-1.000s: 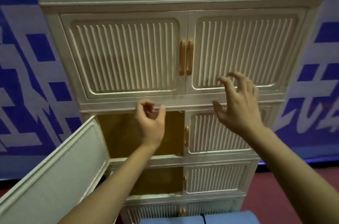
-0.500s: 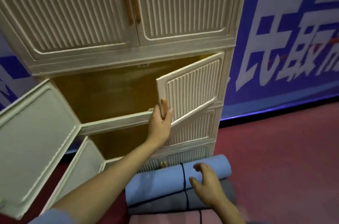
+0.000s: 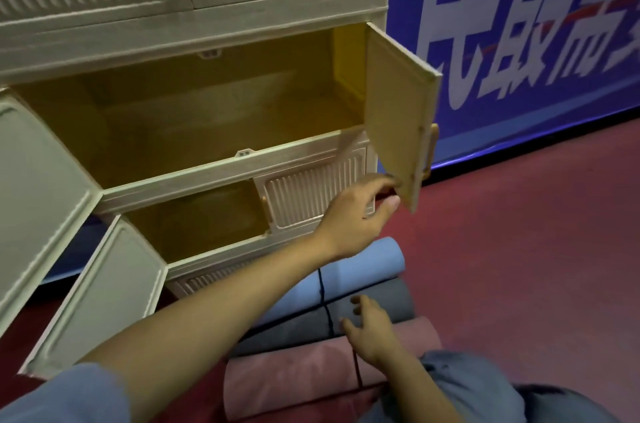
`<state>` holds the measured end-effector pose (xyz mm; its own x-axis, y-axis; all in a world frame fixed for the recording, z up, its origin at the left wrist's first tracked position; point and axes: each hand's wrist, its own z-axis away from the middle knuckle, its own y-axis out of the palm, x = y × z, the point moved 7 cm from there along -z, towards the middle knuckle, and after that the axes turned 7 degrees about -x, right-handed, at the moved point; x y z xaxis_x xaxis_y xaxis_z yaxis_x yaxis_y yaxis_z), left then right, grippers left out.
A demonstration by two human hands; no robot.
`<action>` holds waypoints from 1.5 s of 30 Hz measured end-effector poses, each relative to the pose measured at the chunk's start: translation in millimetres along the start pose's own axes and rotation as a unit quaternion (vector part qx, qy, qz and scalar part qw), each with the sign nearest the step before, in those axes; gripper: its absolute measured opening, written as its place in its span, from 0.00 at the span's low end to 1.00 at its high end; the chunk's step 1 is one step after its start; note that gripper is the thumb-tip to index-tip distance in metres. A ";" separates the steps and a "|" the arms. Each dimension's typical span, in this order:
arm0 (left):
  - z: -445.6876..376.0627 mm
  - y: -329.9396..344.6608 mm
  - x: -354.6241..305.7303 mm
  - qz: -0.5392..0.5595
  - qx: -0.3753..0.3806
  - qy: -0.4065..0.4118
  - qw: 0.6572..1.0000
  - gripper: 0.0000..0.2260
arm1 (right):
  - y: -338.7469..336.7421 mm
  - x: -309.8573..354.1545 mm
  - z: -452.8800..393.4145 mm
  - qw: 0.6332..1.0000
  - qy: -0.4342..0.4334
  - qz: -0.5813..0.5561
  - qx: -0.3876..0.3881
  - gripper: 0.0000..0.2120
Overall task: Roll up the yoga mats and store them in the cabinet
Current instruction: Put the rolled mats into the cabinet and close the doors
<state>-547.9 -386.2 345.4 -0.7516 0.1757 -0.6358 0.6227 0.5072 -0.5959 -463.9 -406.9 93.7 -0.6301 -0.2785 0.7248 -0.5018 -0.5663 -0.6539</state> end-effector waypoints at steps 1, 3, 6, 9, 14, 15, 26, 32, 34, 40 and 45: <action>1.0 6.1 2.2 -0.021 0.030 0.015 0.999 0.14 | -3.2 5.9 -3.3 1.000 -0.014 0.004 -0.002 0.26; 3.1 8.8 17.2 -0.056 0.063 0.015 0.996 0.14 | -8.2 23.8 -14.0 0.998 -0.053 0.016 -0.005 0.27; 9.6 -3.7 60.5 -0.092 0.067 -0.044 0.992 0.14 | -16.4 49.3 -40.5 0.996 -0.080 0.007 -0.024 0.27; 31.6 -18.9 124.4 -0.123 0.055 -0.144 0.980 0.10 | -15.3 60.9 -63.4 0.994 -0.095 0.023 -0.039 0.26; 91.2 -4.9 262.9 -0.245 0.169 -0.306 0.904 0.04 | 11.0 37.2 -89.4 0.997 -0.063 0.040 -0.036 0.28; 103.6 3.9 286.6 -0.274 0.207 -0.319 0.883 0.04 | 14.8 33.5 -93.4 0.996 -0.067 0.042 -0.034 0.28; 161.3 120.2 418.8 -0.377 0.311 -0.304 0.818 0.58 | -63.1 35.6 -116.7 0.937 -0.045 -0.269 -0.217 0.46; 157.5 143.7 445.6 -0.433 0.297 -0.286 0.802 0.63 | -58.4 31.9 -131.0 0.935 -0.018 -0.279 -0.220 0.46; 155.8 147.2 451.6 -0.430 0.294 -0.265 0.811 0.61 | -51.7 29.1 -136.9 0.941 -0.016 -0.265 -0.209 0.46; 151.2 138.4 441.8 -0.427 0.286 -0.220 0.829 0.48 | -35.7 35.7 -147.2 0.949 -0.013 -0.253 -0.187 0.42; 132.1 87.5 392.0 -0.420 0.286 -0.161 0.846 0.43 | -12.3 49.4 -149.9 0.981 -0.040 -0.130 -0.135 0.48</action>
<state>-759.3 -384.4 -20.8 -0.9402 -0.3303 0.0836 -0.0285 -0.1682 -0.9853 -577.7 -297.4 105.0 -0.4160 -0.2179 0.8829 -0.7854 -0.4033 -0.4696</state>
